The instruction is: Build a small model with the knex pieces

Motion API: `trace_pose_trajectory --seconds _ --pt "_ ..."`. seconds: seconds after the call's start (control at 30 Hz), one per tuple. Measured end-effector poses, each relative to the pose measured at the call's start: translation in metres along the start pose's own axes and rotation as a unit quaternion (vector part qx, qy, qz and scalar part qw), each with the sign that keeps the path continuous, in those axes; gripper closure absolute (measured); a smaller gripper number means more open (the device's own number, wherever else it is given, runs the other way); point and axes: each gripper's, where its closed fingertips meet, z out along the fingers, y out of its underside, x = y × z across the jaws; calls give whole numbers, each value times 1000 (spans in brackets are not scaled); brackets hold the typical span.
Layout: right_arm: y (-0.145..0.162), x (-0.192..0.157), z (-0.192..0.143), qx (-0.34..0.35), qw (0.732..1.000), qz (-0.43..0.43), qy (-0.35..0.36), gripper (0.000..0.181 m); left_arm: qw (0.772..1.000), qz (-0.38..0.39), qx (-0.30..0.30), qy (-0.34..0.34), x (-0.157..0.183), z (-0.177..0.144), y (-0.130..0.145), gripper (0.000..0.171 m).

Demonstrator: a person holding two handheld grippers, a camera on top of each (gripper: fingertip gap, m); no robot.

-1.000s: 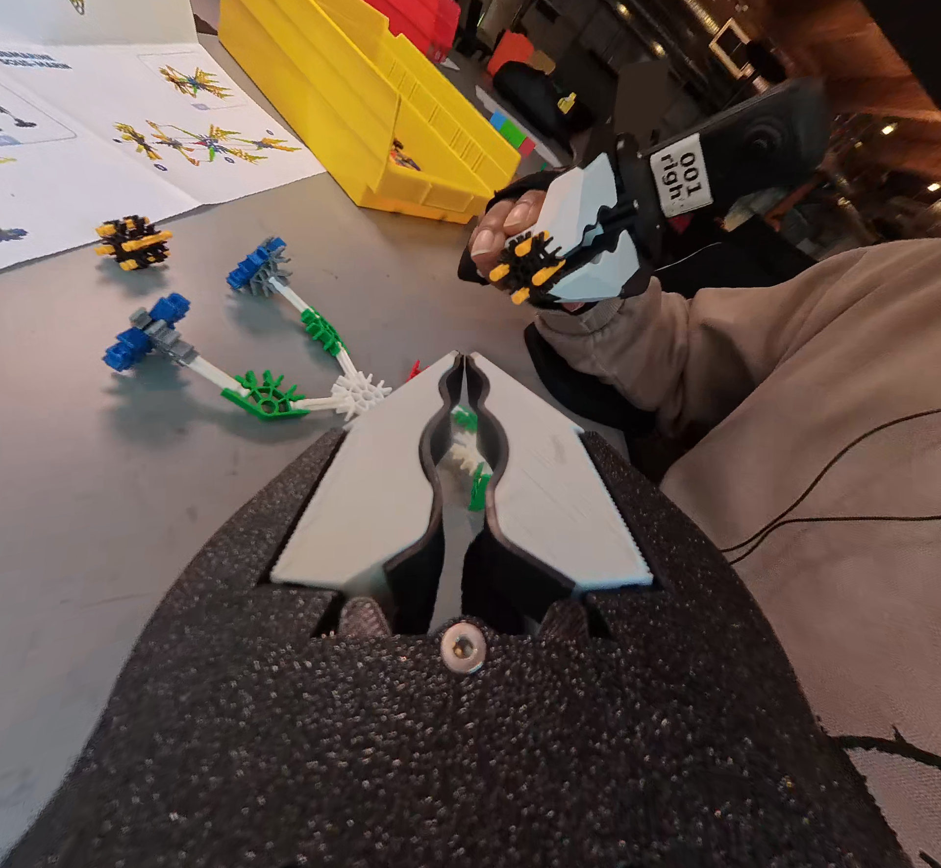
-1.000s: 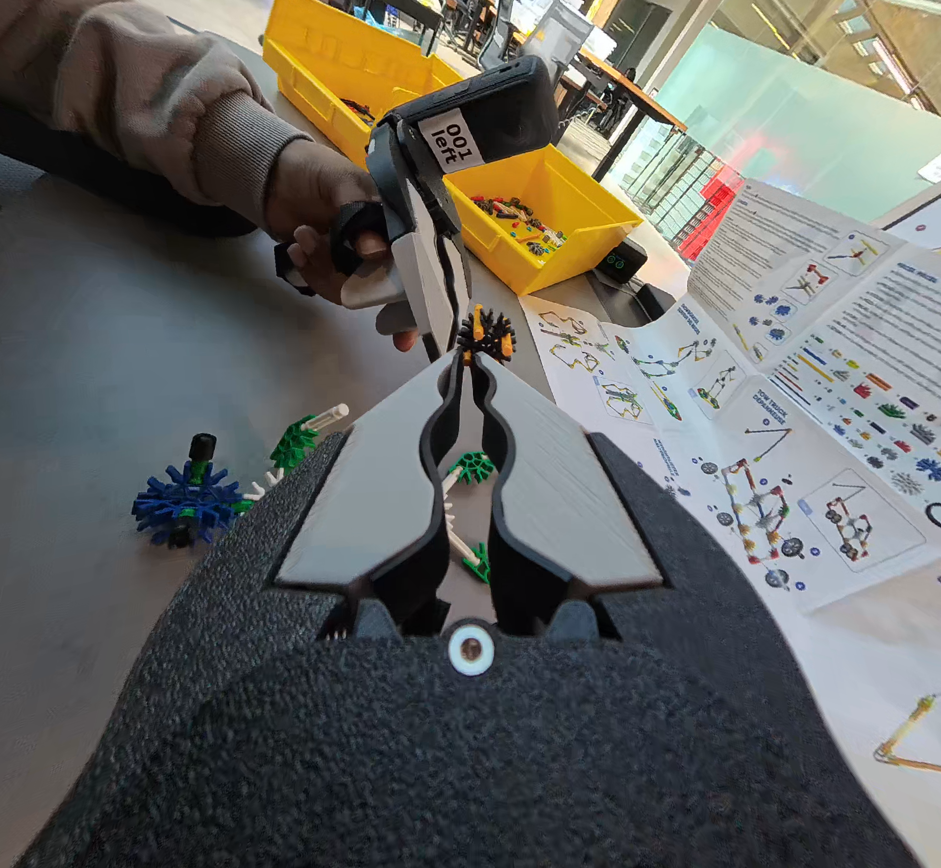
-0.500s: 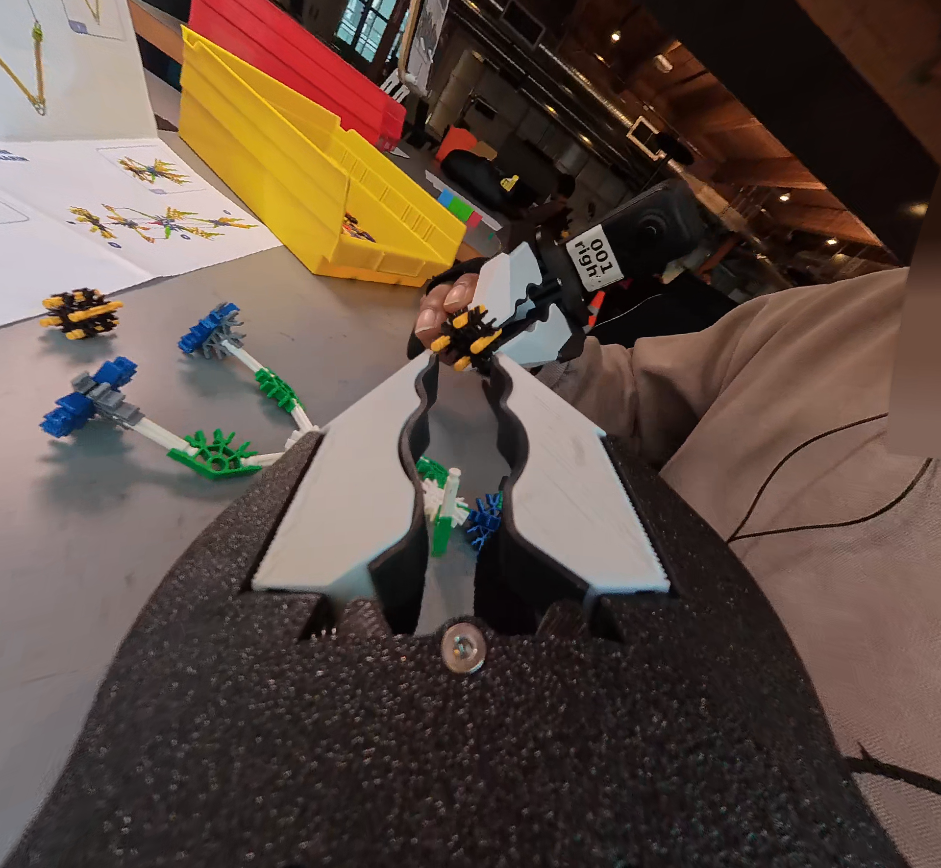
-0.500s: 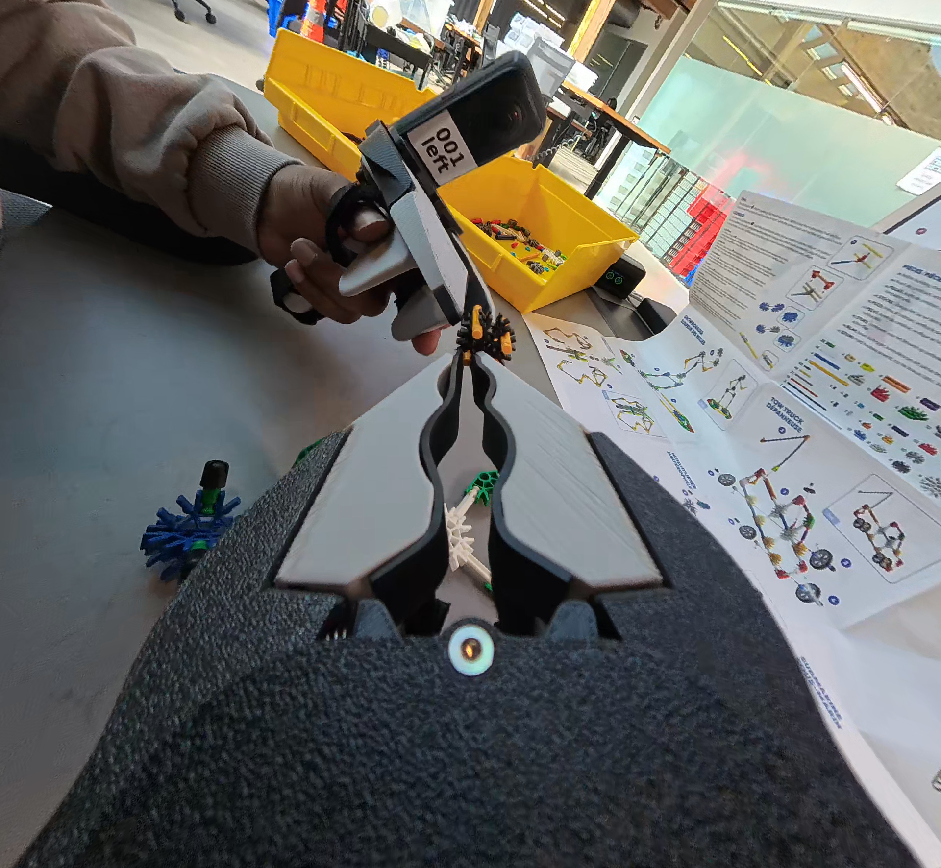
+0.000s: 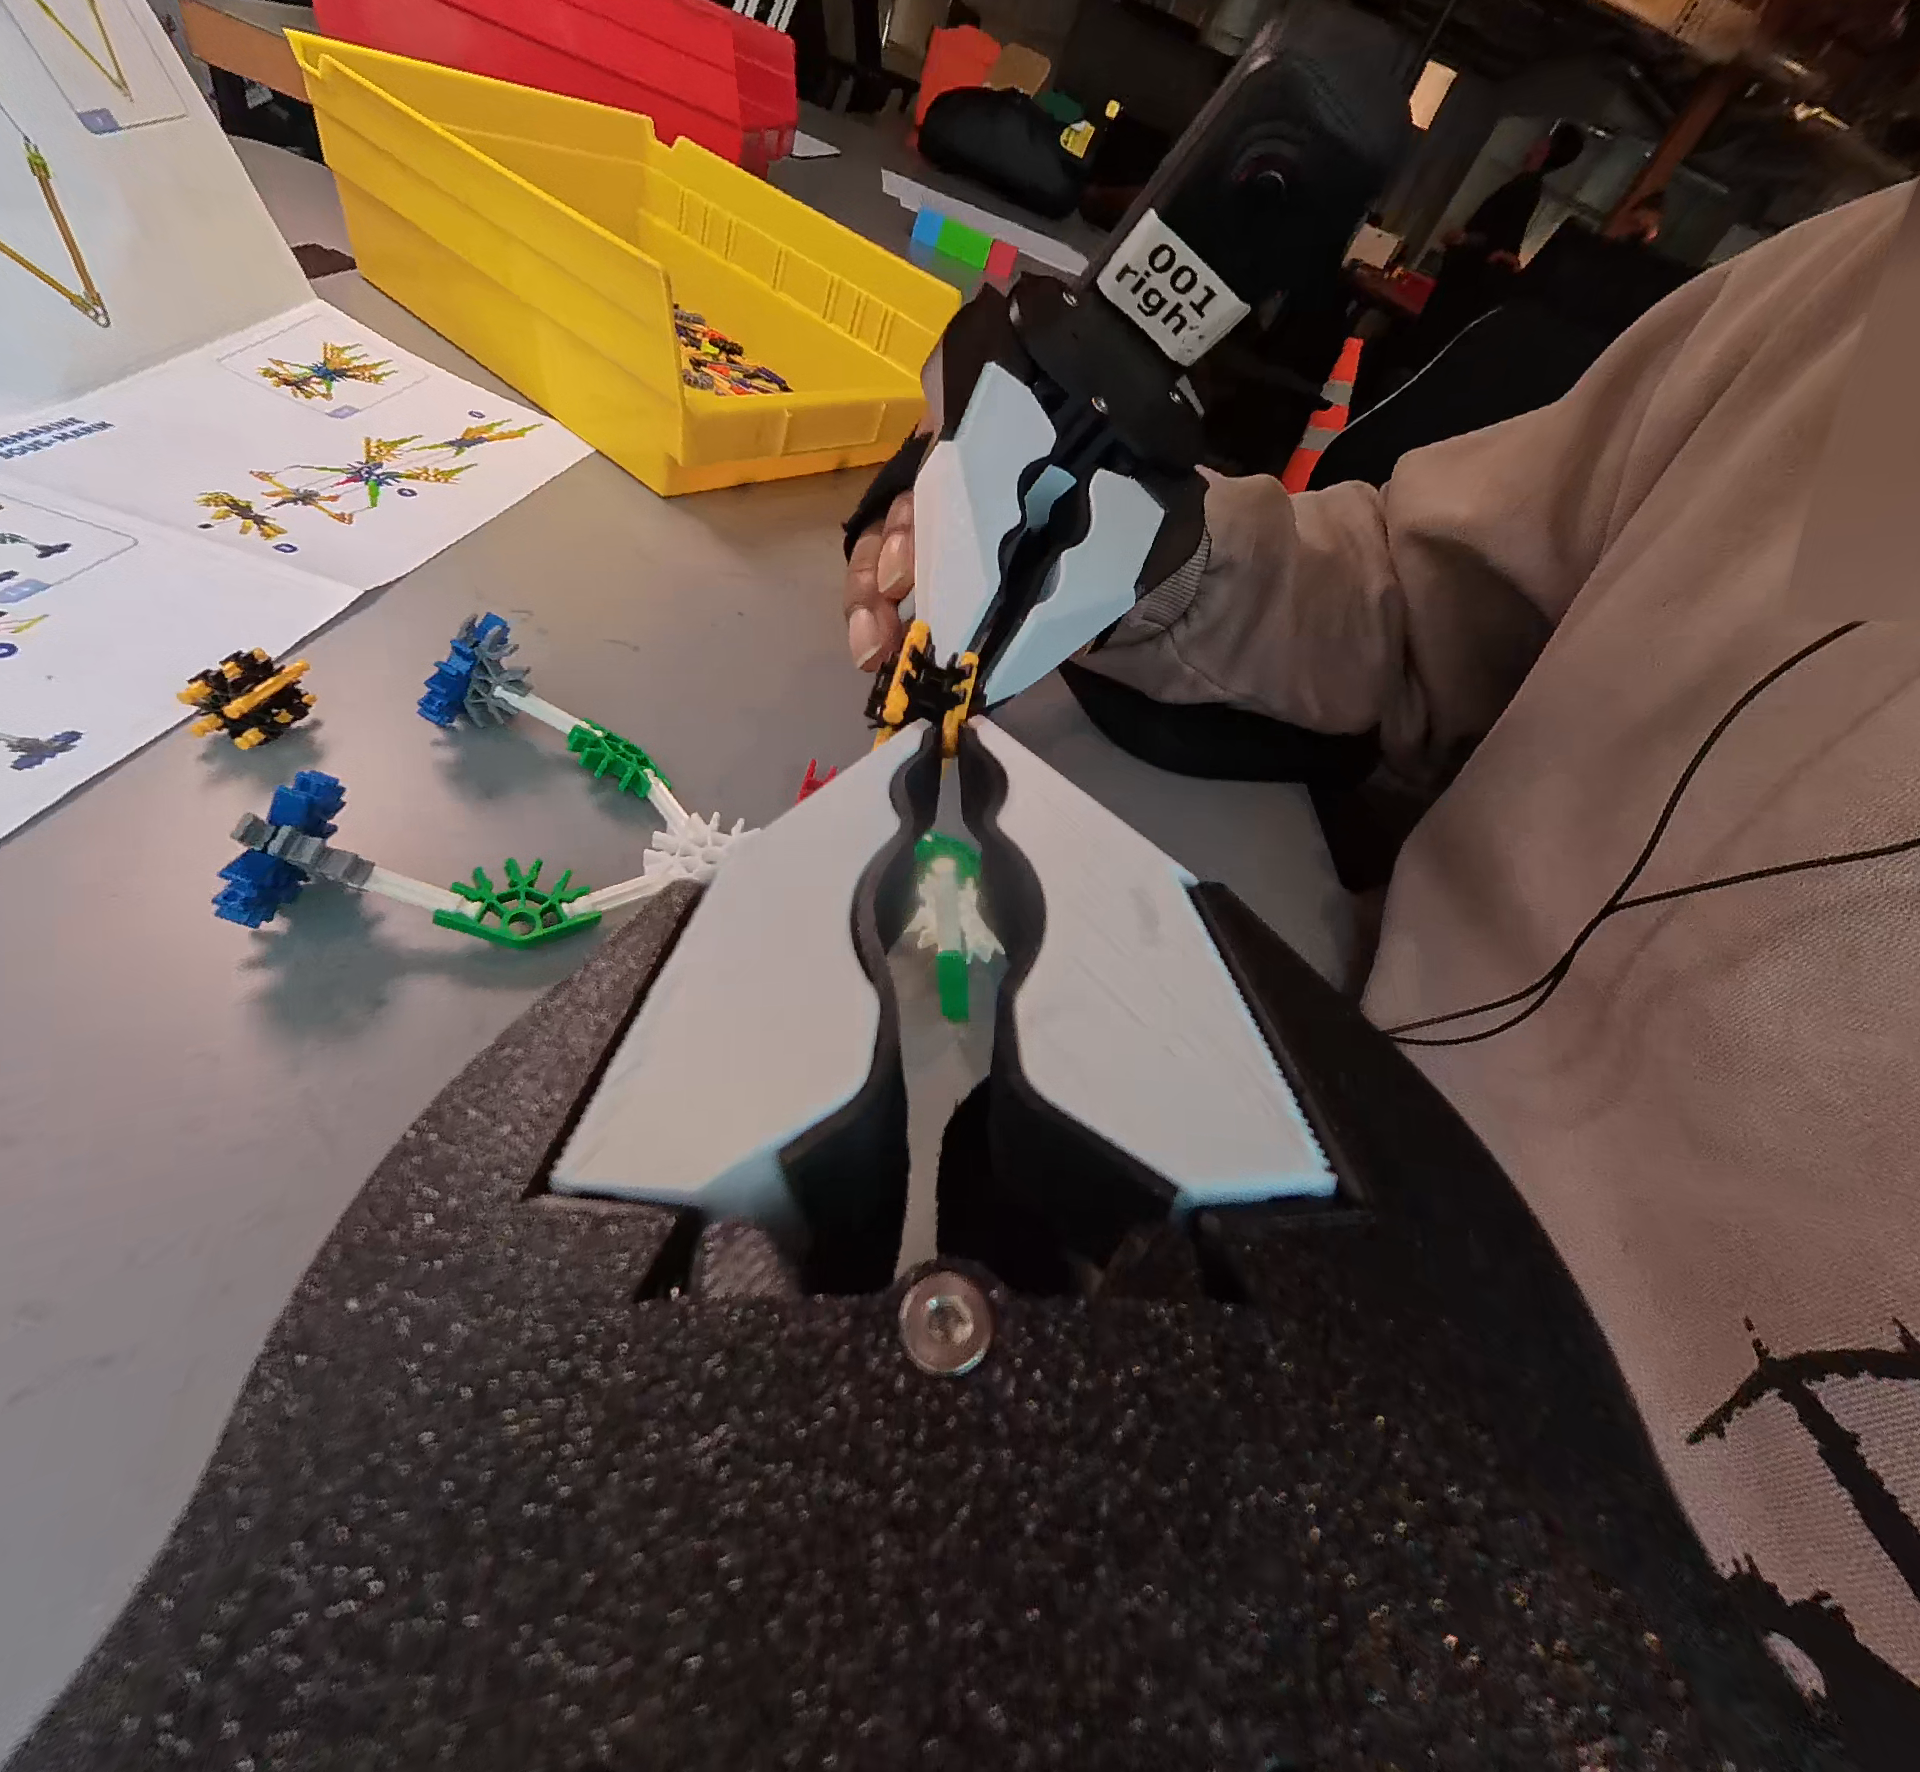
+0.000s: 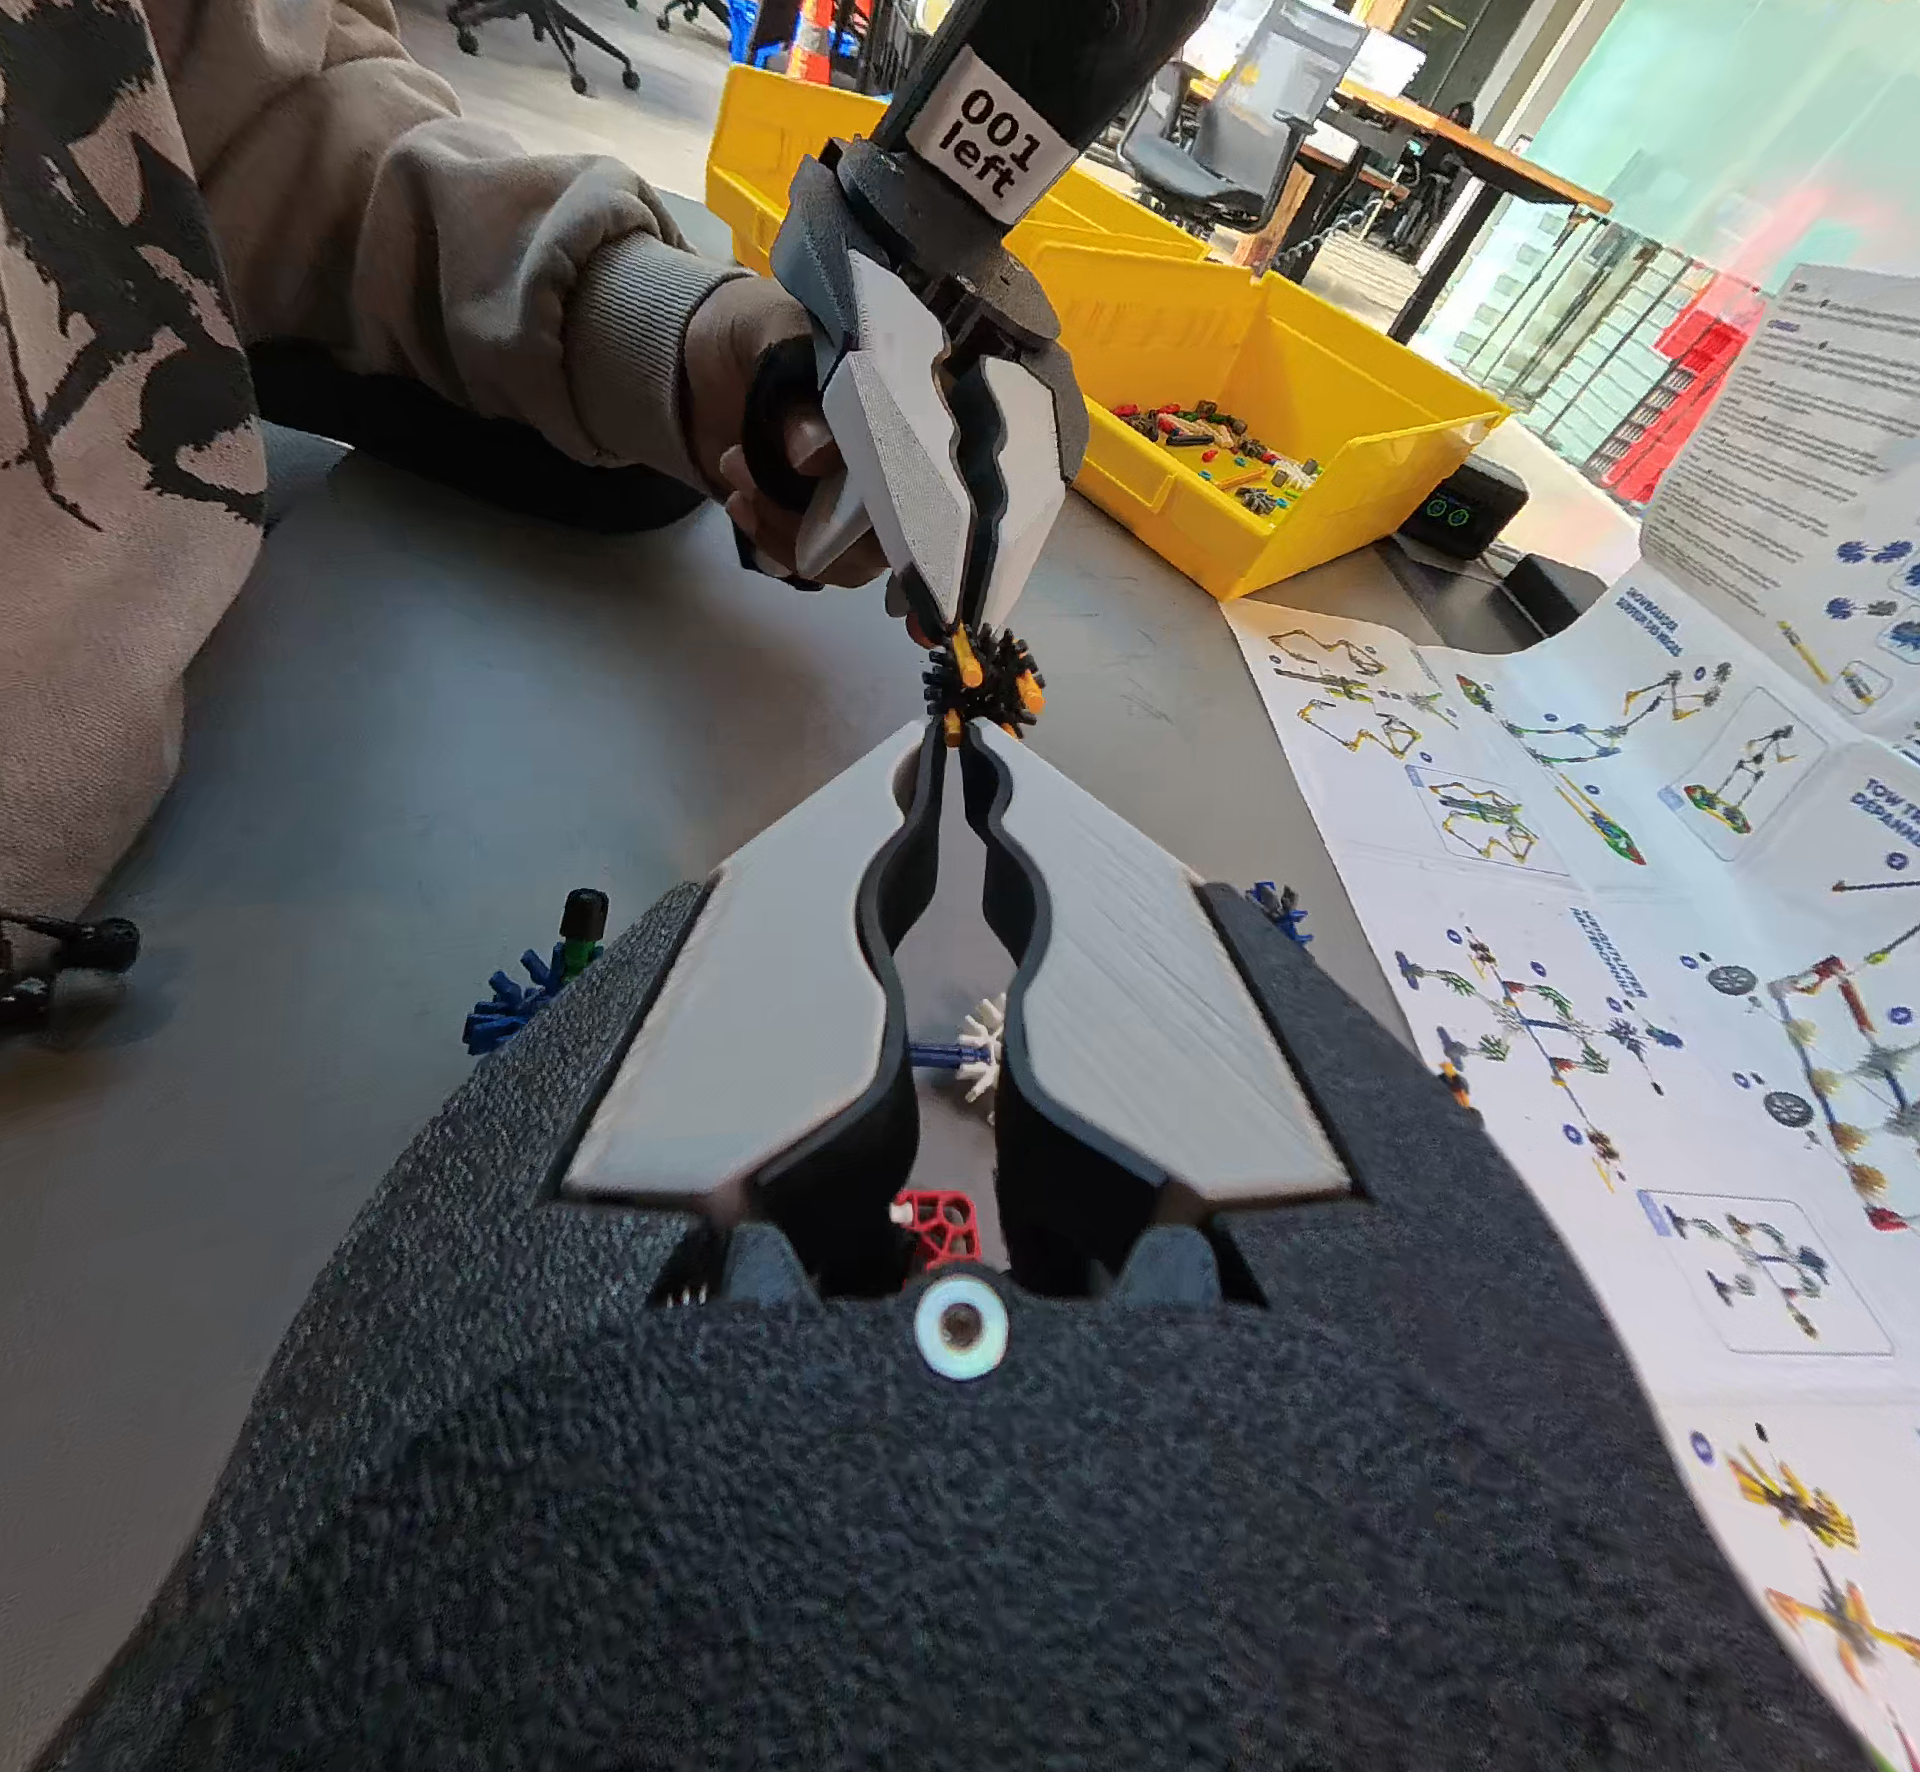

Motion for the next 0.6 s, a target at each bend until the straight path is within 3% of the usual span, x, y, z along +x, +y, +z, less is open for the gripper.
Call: trace_pose_trajectory --seconds 0.17,0.53,0.6 --pt "8 -5 0 -16 999 14 -31 180 999 19 -34 2 -2 -1 11 170" --pt "9 -9 -5 -21 997 36 -68 180 998 19 -52 21 2 0 17 170" --pt "16 4 -20 -24 997 47 -51 181 998 18 -54 -17 -15 -13 19 170"
